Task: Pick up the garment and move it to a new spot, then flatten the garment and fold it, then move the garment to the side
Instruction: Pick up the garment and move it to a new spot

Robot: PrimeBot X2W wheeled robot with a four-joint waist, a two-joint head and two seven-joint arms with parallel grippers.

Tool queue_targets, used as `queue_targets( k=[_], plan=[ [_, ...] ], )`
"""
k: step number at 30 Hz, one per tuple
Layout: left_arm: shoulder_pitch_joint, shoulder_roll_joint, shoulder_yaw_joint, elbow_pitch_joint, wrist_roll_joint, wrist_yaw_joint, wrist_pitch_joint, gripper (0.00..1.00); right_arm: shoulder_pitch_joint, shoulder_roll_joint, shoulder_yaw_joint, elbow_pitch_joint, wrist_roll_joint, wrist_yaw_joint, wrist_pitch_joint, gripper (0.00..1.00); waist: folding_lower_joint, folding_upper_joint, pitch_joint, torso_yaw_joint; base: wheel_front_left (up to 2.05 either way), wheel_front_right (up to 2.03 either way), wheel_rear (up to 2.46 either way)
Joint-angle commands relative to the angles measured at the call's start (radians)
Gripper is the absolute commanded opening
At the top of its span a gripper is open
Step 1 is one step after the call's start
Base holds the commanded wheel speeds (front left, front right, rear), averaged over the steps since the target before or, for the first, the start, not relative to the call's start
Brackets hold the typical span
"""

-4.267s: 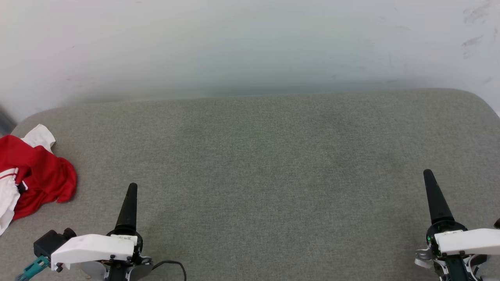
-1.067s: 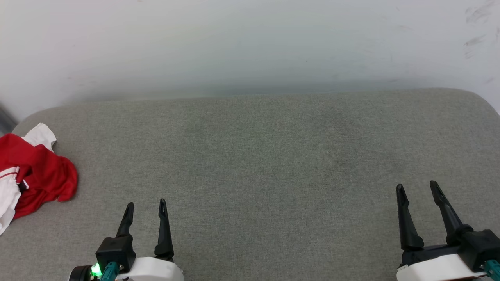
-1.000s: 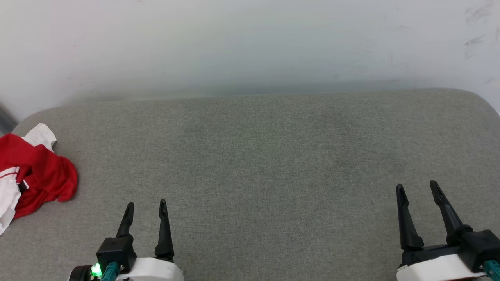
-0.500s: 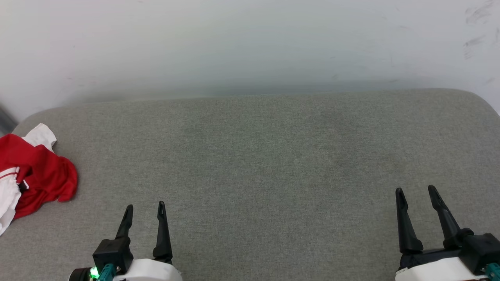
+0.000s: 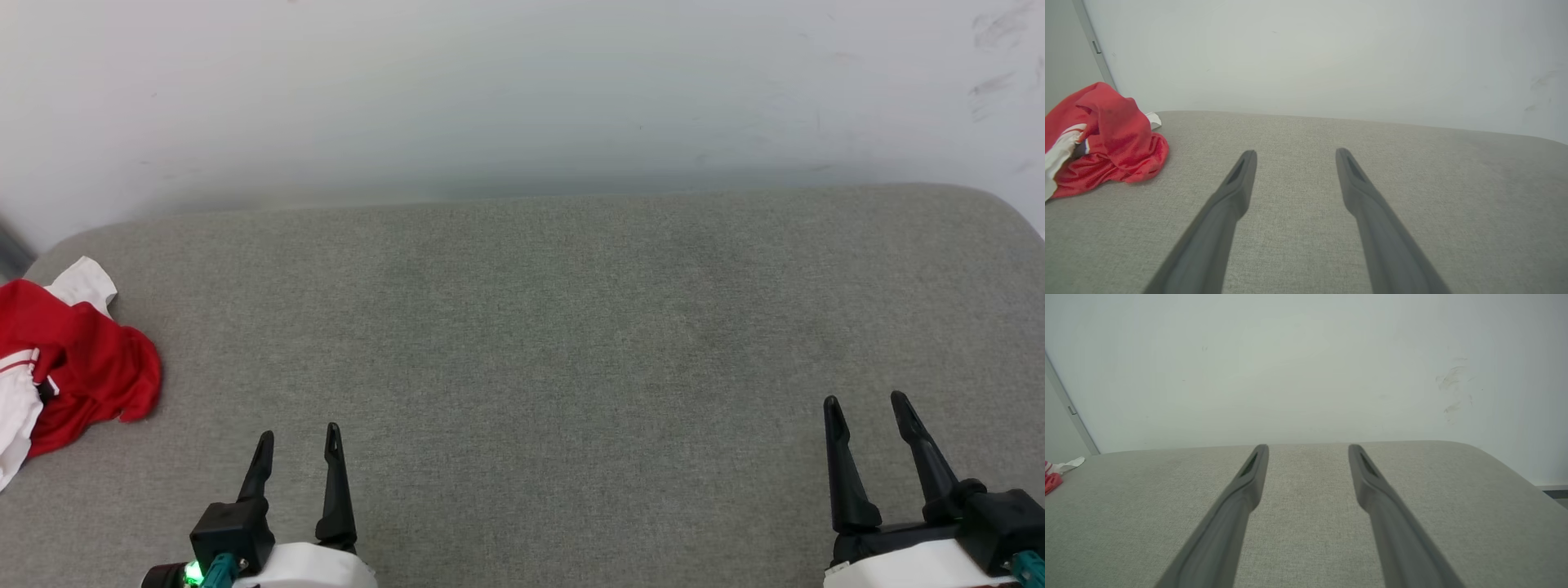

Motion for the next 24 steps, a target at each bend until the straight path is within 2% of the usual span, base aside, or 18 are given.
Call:
queue_targets(
  k=[1, 7, 13, 22, 23, 24],
  plan=[
    [0.003, -0.001, 0.004, 0.001, 0.003, 0.006, -0.008, 1.00, 0.006, 0.001, -0.002, -0.004, -0.003, 0.000, -0.002, 1.00, 0.0000, 0.0000, 0.001, 0.002, 0.00, 0.00, 0.00],
    [-0.007, -0.001, 0.015, -0.004, 0.005, 0.022, -0.008, 1.00, 0.004, 0.001, 0.008, -0.016, -0.026, 0.000, -0.002, 1.00, 0.0000, 0.0000, 0.003, 0.024, 0.00, 0.00, 0.00],
    [-0.013, -0.001, 0.024, -0.012, -0.011, 0.035, -0.006, 1.00, 0.012, 0.001, 0.014, -0.024, -0.039, 0.000, -0.002, 1.00, 0.0000, 0.0000, 0.001, 0.079, 0.00, 0.00, 0.00],
    [-0.007, -0.001, 0.043, -0.016, -0.015, 0.036, -0.006, 1.00, 0.016, 0.001, 0.024, -0.031, -0.053, 0.000, -0.002, 1.00, 0.0000, 0.0000, 0.004, 0.200, 0.00, 0.00, 0.00],
    [-0.001, -0.001, 0.043, -0.017, -0.020, 0.039, -0.006, 1.00, 0.021, 0.001, 0.024, -0.032, -0.061, 0.000, -0.002, 1.00, 0.0000, 0.0000, 0.002, 0.247, 0.00, 0.00, 0.00],
    [0.002, -0.001, 0.046, -0.017, -0.017, 0.039, -0.006, 1.00, 0.022, 0.001, 0.024, -0.031, -0.061, 0.000, -0.002, 1.00, 0.0000, 0.0000, 0.000, 0.261, 0.00, 0.00, 0.00]
  ],
)
